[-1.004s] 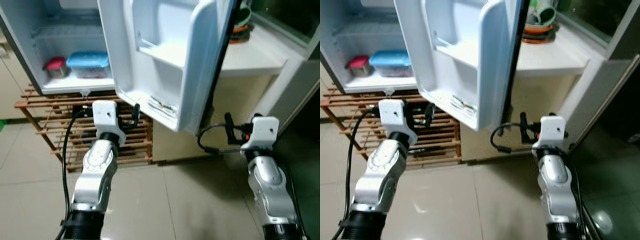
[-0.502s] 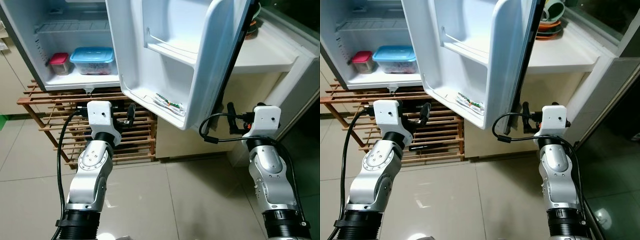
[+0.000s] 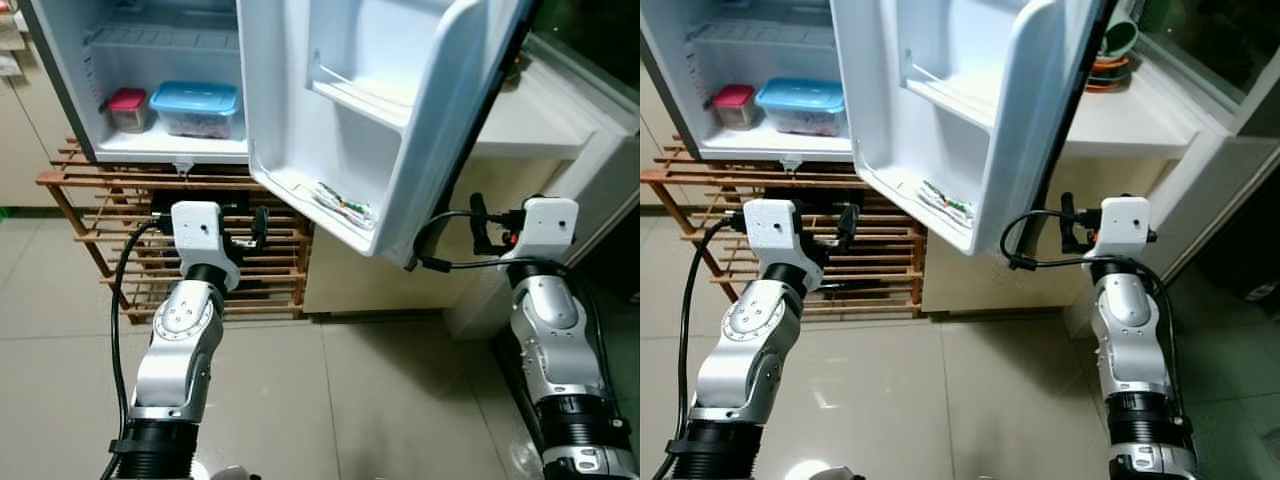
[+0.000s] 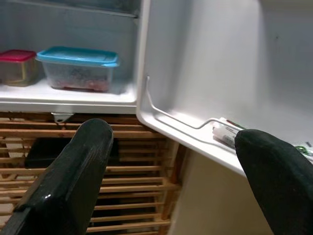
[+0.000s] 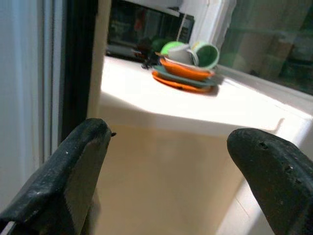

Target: Restocking fridge

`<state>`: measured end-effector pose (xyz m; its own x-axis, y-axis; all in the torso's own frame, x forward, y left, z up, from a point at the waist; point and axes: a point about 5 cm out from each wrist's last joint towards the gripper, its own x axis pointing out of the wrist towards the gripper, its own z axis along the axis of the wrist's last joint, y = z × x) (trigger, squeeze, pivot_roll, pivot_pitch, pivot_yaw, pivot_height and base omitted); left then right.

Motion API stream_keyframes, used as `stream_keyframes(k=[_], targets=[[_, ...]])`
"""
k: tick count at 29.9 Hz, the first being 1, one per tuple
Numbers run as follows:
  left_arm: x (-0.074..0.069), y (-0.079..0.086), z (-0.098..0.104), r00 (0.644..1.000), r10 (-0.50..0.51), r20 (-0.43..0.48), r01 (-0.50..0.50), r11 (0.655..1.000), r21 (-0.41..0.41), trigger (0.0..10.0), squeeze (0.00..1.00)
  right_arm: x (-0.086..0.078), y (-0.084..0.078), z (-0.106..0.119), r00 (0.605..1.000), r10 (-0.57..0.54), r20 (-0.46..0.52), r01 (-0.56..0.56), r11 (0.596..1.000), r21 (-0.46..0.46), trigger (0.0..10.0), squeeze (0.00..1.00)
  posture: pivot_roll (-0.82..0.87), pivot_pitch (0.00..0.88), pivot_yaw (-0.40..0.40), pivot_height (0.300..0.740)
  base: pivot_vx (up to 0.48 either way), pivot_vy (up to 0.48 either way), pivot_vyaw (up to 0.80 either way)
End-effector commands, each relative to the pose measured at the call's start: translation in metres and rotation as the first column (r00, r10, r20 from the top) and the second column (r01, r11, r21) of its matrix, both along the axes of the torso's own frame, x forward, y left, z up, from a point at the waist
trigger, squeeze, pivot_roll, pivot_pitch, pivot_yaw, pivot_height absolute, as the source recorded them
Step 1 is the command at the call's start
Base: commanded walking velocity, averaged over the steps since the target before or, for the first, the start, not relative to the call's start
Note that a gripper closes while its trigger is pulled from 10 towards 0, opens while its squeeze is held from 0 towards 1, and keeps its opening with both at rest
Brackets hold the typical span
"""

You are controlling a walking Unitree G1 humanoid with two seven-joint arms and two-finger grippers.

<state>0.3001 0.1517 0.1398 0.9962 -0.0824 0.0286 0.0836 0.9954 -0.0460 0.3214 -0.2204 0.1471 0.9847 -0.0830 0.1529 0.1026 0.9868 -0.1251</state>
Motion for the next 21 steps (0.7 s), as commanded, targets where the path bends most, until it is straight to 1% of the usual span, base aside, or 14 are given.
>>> stream_keyframes(k=[1, 2, 5, 9, 11, 13, 14, 16, 17, 19, 21], targets=[[0.003, -0.007, 0.001, 1.000, -0.025, -0.004, 0.025, 1.000, 0.002, 10.0, 0.00, 0.000, -0.006, -0.004, 1.000, -0.016, -0.023, 0.017, 1.000, 0.025, 10.0, 0.05, 0.02, 0.017, -0.058, 0.740, 0.000, 0.000, 0.00], [0.004, -0.009, 0.001, 1.000, -0.029, -0.006, 0.029, 1.000, -0.004, 10.0, 0.00, 0.000, -0.008, -0.005, 0.999, -0.024, -0.027, 0.025, 0.999, 0.037, 10.0, 0.05, 0.00, 0.019, -0.055, 0.740, 0.000, 0.000, 0.00], [0.005, -0.011, -0.001, 0.999, -0.031, -0.015, 0.031, 0.999, -0.014, 10.0, 0.00, -0.001, -0.009, -0.002, 0.999, -0.026, -0.020, 0.026, 0.999, 0.035, 10.0, 0.05, -0.02, 0.020, -0.050, 0.740, 0.000, 0.000, 0.00], [0.004, -0.013, -0.006, 0.998, -0.045, -0.036, 0.044, 0.999, -0.013, 10.0, 0.00, -0.007, -0.015, -0.001, 0.999, -0.034, -0.019, 0.034, 0.999, 0.033, 10.0, 0.05, -0.05, 0.023, -0.034, 0.740, 0.000, 0.000, 0.00], [0.005, -0.014, -0.007, 0.997, -0.057, -0.045, 0.057, 0.998, -0.005, 10.0, 0.00, -0.012, -0.021, -0.006, 0.998, -0.052, -0.035, 0.053, 0.998, 0.026, 10.0, 0.05, -0.05, 0.025, -0.029, 0.740, 0.000, 0.000, 0.00], [0.006, -0.014, -0.008, 0.997, -0.059, -0.047, 0.059, 0.998, -0.003, 10.0, 0.00, -0.013, -0.023, -0.008, 0.997, -0.064, -0.042, 0.065, 0.998, 0.023, 10.0, 0.05, -0.05, 0.025, -0.021, 0.740, 0.000, 0.000, 0.00], [0.007, -0.012, -0.011, 0.997, -0.057, -0.058, 0.057, 0.998, 0.006, 10.0, 0.00, -0.013, -0.028, -0.010, 0.994, -0.095, -0.045, 0.096, 0.995, 0.017, 10.0, 0.05, -0.05, 0.025, -0.021, 0.740, 0.000, 0.000, 0.00], [0.008, -0.009, -0.016, 0.996, -0.047, -0.075, 0.048, 0.999, 0.018, 10.0, 0.00, -0.011, -0.032, -0.009, 0.992, -0.120, -0.041, 0.120, 0.993, 0.006, 10.0, 0.05, -0.05, 0.023, -0.017, 0.740, 0.000, 0.000, 0.00], [0.008, -0.004, -0.022, 0.995, -0.029, -0.096, 0.032, 0.999, 0.024, 10.0, 0.00, -0.008, -0.037, -0.010, 0.988, -0.145, -0.043, 0.145, 0.989, -0.007, 10.0, 0.05, -0.05, 0.023, -0.017, 0.740, 0.000, 0.000, 0.00], [0.008, -0.001, -0.030, 0.993, -0.023, -0.119, 0.027, 0.999, 0.033, 10.0, 0.00, -0.003, -0.039, -0.010, 0.987, -0.151, -0.050, 0.151, 0.988, -0.018, 10.0, 0.05, -0.04, 0.021, -0.014, 0.740, 0.000, 0.000, 0.00], [0.008, 0.003, -0.038, 0.990, -0.014, -0.139, 0.023, 0.998, 0.063, 10.0, 0.00, 0.002, -0.040, -0.009, 0.987, -0.153, -0.050, 0.151, 0.988, -0.034, 10.0, 0.06, -0.04, 0.019, -0.016, 0.740, 0.000, 0.000, 0.00]])
